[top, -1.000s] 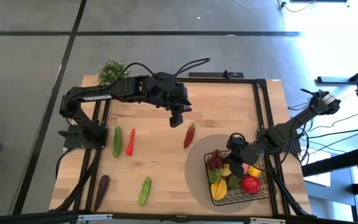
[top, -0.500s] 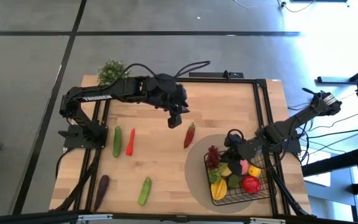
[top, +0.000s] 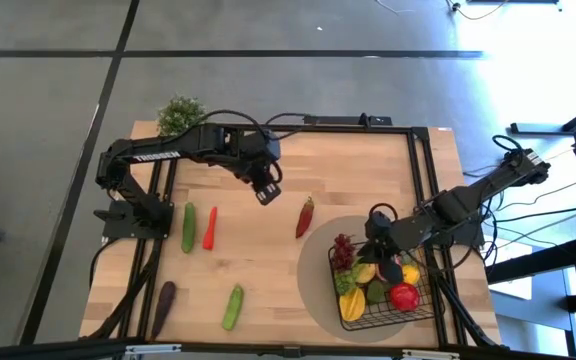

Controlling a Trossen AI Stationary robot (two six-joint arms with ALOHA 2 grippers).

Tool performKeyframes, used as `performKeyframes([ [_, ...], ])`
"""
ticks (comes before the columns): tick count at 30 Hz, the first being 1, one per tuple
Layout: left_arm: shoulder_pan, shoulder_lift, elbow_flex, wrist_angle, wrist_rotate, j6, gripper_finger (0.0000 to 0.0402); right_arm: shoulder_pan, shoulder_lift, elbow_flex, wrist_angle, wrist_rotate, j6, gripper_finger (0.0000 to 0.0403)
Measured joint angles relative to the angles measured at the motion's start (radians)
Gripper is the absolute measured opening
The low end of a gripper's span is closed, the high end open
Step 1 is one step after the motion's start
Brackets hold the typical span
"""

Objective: Build produce basket
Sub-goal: Put the carrot into the wire basket

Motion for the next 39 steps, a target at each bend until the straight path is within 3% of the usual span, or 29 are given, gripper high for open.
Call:
performKeyframes([
  [7,0.000,0.000,0.000,-0.262,0.004,-0.171,0.0098,0.000,0.000,0.155,-0.197,0.112,-0.114,0.0086],
  [14,-0.023,0.000,0.000,-0.373,0.042,-0.253,0.0098,0.000,-0.001,0.267,-0.287,0.293,-0.279,0.0086],
  [19,-0.049,0.000,-0.025,-0.408,0.081,-0.308,0.0098,-0.001,-0.001,0.297,-0.299,0.341,-0.355,0.0086],
  [25,-0.085,0.001,-0.147,-0.409,0.151,-0.427,0.0098,-0.002,-0.001,0.327,-0.315,0.377,-0.390,0.0086],
  [39,-0.131,0.000,-0.557,-0.237,0.139,-0.666,0.0098,-0.002,-0.010,0.361,-0.328,0.409,-0.506,0.0086],
])
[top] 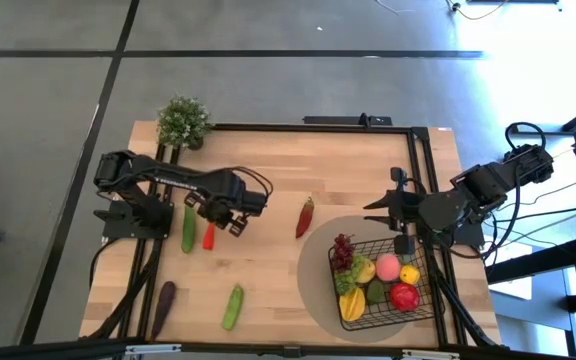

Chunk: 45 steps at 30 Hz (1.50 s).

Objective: Build produce basket
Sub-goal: Put the carrot into the wire basket

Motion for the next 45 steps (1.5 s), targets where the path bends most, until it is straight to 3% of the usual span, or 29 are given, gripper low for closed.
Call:
performKeyframes([
  [7,-0.019,0.000,-0.182,0.193,-0.022,-0.056,0.0098,-0.005,-0.008,0.000,-0.001,0.001,-0.015,0.0086],
  [12,-0.018,0.000,-0.250,0.224,-0.085,-0.113,0.0098,-0.027,-0.014,0.000,-0.001,0.000,-0.015,0.0086],
  [35,-0.016,-0.001,-0.412,0.425,-0.129,-0.130,0.0098,-0.066,-0.015,0.000,0.002,-0.001,-0.011,0.0086],
  [40,-0.016,-0.002,-0.416,0.455,-0.130,-0.065,0.0097,-0.066,-0.015,0.000,0.002,-0.001,-0.011,0.0086],
  [45,-0.016,-0.002,-0.417,0.459,-0.130,-0.036,0.0070,-0.066,-0.015,0.000,0.002,-0.001,-0.011,0.0086],
])
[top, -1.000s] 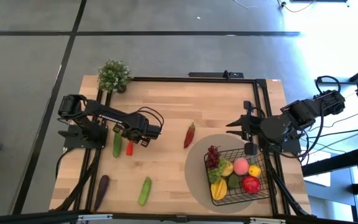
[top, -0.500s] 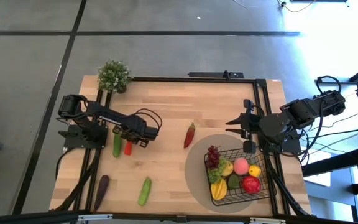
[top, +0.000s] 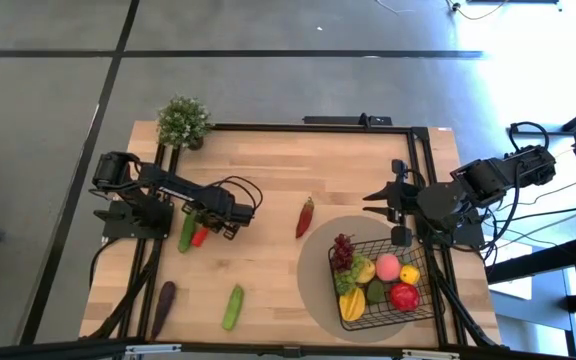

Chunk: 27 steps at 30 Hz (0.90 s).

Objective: Build produce basket
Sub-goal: Put the carrot into the wire basket

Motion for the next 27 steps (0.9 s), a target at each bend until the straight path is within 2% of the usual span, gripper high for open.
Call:
performKeyframes([
  [5,0.000,0.000,0.000,0.023,0.006,0.041,0.0013,0.000,0.000,0.000,0.000,0.000,0.000,0.0086],
  [12,0.010,0.005,0.068,0.051,0.044,0.086,0.0005,0.000,-0.002,0.000,0.000,0.001,-0.003,0.0086],
  [23,0.010,0.004,0.404,0.030,-0.056,0.371,0.0002,0.000,-0.016,0.000,-0.001,0.001,-0.001,0.0086],
  [27,0.009,0.004,0.549,0.037,-0.091,0.541,0.0002,0.000,-0.016,0.000,-0.001,0.000,0.001,0.0086],
])
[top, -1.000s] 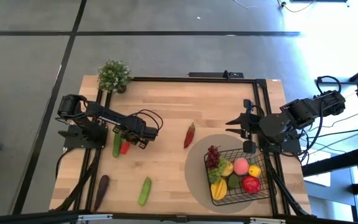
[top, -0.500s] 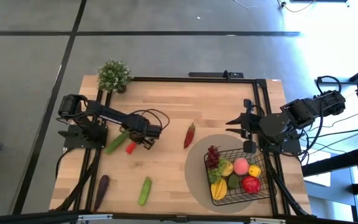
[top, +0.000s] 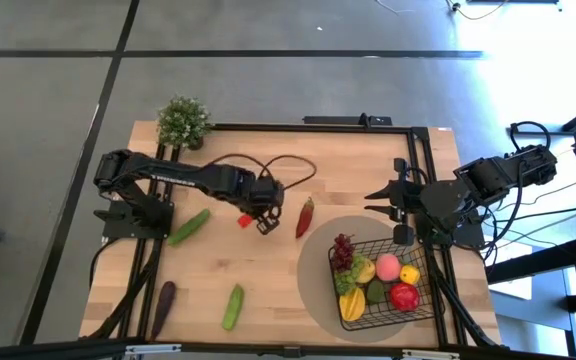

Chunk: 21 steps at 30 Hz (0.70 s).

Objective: Build produce basket
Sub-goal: Put the carrot into the wire basket

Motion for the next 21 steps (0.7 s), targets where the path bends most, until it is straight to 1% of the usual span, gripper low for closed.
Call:
performKeyframes([
  [2,0.000,0.000,0.068,0.000,-0.024,0.107,0.0002,0.000,0.000,0.000,0.000,0.000,-0.002,0.0086],
  [5,0.001,0.000,0.160,0.012,-0.027,0.278,0.0002,0.000,0.000,0.000,0.000,0.000,-0.004,0.0086],
  [8,0.001,0.000,0.220,0.027,-0.021,0.431,0.0002,0.000,0.002,0.000,0.001,0.000,-0.013,0.0086],
  [10,0.001,0.000,0.251,0.039,-0.015,0.511,0.0002,0.000,0.009,0.000,0.012,0.001,-0.056,0.0086],
  [13,0.001,-0.001,0.282,0.088,-0.015,0.593,0.0002,0.000,0.033,0.000,0.060,0.028,-0.137,0.0086],
  [16,0.001,-0.001,0.303,0.140,-0.011,0.647,0.0002,0.000,0.059,0.000,0.099,0.125,-0.162,0.0086],
  [18,0.002,-0.001,0.316,0.184,0.015,0.669,0.0002,0.000,0.064,0.000,0.095,0.158,-0.166,0.0086],
  [21,0.008,-0.001,0.319,0.272,0.093,0.685,0.0002,0.000,0.054,0.000,0.095,0.159,-0.120,0.0086],
])
